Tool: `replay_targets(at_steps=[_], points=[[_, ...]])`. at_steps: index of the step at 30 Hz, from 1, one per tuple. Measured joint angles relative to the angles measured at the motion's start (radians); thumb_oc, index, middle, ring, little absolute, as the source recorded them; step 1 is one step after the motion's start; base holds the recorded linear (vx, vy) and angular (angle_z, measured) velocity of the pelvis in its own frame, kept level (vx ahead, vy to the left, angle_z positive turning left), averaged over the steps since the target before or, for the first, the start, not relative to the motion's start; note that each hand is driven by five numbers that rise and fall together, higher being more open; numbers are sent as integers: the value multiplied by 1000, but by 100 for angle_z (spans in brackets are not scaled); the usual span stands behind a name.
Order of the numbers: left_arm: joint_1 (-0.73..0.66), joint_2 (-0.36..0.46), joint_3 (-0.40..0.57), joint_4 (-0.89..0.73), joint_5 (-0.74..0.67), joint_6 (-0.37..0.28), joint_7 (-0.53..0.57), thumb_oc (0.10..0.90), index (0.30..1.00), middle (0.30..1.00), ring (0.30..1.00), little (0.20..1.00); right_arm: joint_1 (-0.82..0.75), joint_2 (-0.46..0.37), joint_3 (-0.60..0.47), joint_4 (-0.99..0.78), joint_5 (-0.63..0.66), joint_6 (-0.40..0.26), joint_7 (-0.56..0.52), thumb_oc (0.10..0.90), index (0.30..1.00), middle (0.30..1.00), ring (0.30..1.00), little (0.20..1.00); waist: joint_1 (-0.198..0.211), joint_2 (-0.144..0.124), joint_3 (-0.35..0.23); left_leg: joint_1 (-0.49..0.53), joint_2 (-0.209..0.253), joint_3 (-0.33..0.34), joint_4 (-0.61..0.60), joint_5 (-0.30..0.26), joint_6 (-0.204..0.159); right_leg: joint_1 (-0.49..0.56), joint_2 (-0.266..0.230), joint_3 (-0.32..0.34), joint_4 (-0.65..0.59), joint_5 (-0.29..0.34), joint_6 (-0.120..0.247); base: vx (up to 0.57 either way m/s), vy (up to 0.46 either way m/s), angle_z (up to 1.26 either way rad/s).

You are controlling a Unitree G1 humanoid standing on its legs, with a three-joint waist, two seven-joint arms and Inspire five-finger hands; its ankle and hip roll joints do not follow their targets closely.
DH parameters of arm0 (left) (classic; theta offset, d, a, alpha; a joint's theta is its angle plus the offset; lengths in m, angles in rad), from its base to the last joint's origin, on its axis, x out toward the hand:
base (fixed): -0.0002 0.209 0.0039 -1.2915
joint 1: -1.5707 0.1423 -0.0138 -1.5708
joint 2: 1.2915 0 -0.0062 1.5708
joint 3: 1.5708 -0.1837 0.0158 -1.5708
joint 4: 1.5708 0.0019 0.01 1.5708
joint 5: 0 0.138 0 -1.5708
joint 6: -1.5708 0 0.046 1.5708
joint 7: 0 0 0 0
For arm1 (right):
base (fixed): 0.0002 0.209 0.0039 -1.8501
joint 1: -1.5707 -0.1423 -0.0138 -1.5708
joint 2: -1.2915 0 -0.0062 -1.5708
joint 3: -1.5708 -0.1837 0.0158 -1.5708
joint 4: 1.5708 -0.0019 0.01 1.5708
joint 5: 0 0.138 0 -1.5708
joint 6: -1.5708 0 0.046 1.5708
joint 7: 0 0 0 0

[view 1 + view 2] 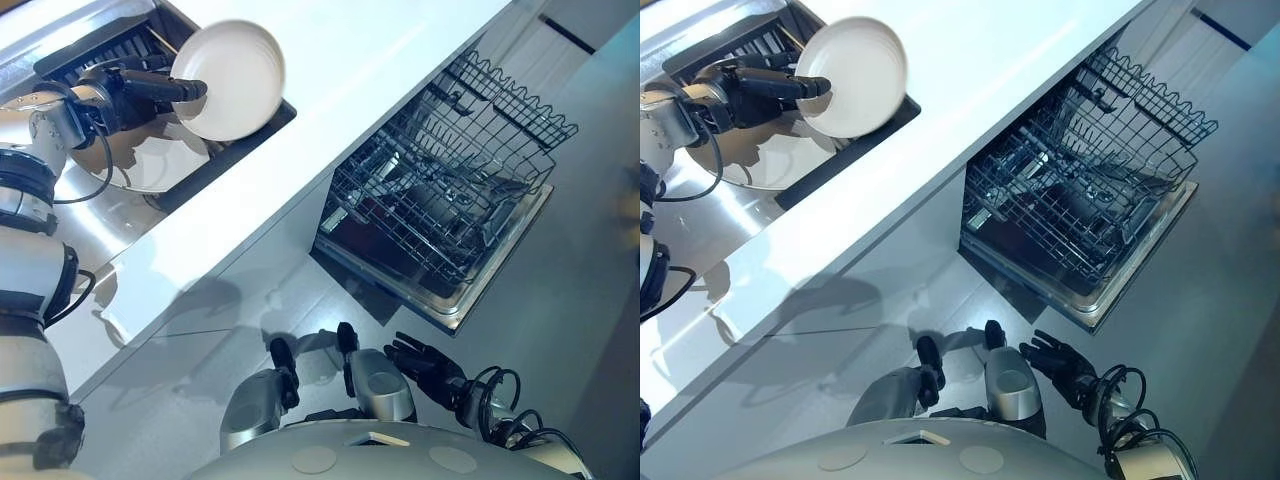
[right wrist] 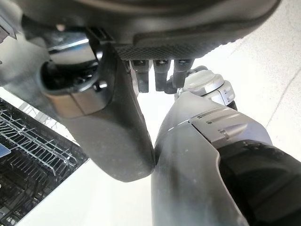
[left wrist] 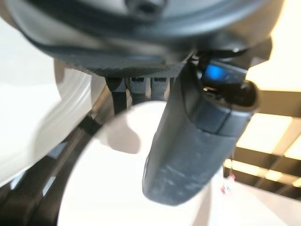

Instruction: Pick up plates and place into dishwasher.

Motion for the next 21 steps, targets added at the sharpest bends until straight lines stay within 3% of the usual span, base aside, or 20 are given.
replay_targets(at_steps=[3,10,21], points=[[24,-33,53,0,10,-17,9,100,300,300,300,200,12,2,5,1,-8,3,0,800,900,900,900,900,-1,2,-27,15,0,6,-16,2,-6,11,2,-4,-15,0,0,23,-46,-11],[43,-42,68,-5,78,-110,72,100,300,300,300,200,34,4,8,1,-8,4,0,800,900,900,900,900,-3,7,-61,13,3,8,-17,5,-25,13,6,-5,-28,0,0,8,-36,-4],[162,-51,114,-18,81,-114,145,100,300,300,300,200,58,4,7,0,-7,13,0,800,900,900,900,900,4,11,-100,11,2,6,-19,17,-27,15,8,-1,-43,9,-14,-16,-14,-1]])
